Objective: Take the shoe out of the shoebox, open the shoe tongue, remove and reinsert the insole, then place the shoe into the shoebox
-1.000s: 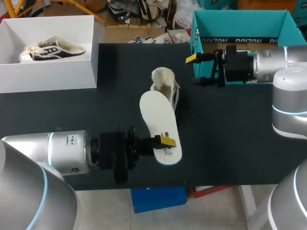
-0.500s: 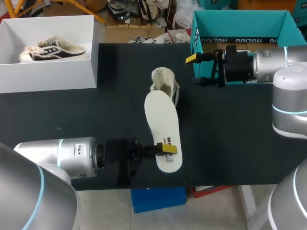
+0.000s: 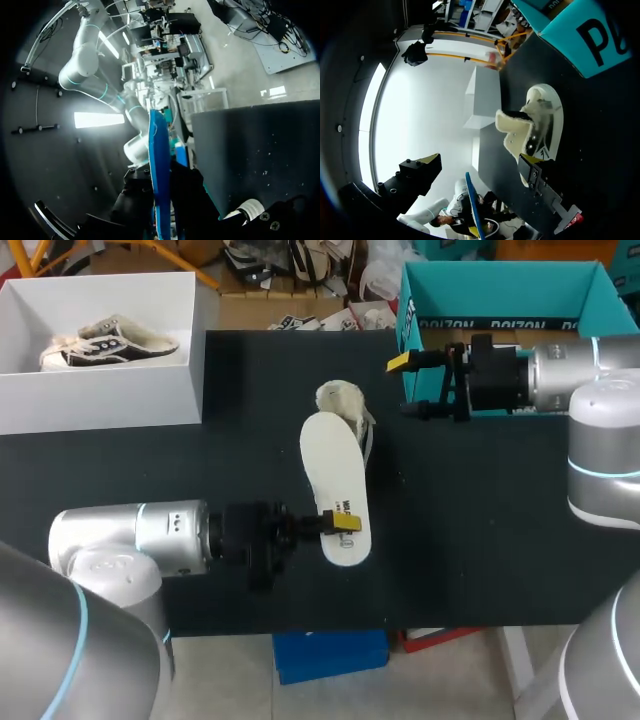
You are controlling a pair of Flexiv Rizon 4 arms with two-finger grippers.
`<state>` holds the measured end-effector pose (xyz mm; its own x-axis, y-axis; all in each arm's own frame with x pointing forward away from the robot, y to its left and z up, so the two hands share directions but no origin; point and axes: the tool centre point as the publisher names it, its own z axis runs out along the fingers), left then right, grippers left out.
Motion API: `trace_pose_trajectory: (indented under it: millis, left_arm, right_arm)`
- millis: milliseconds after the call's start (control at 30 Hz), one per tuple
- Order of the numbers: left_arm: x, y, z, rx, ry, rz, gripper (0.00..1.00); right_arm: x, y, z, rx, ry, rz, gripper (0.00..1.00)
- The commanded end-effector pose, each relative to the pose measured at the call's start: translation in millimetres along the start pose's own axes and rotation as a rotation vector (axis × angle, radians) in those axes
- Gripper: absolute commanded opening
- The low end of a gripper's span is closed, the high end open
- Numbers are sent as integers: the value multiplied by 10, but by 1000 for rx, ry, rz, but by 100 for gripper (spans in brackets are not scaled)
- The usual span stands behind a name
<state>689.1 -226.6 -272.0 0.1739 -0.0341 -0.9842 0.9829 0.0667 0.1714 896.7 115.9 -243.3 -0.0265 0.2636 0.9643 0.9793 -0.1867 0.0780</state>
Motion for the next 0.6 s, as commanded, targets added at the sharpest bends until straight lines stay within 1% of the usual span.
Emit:
trace_pose_trajectory:
  millis: [33,367,467,600]
  left_arm:
    - [95,313,119,19,7,-3,0]
    - [163,847,148,26,29,15,0]
    - [159,985,139,23,26,23,0]
    - [153,1102,132,17,27,27,0]
  right_arm:
    - [-5,-3,18,-3,0,0,100]
    - [-5,-3,18,-3,0,0,100]
    - [-5,-3,18,-3,0,0,100]
    - [-5,-3,18,-3,0,0,100]
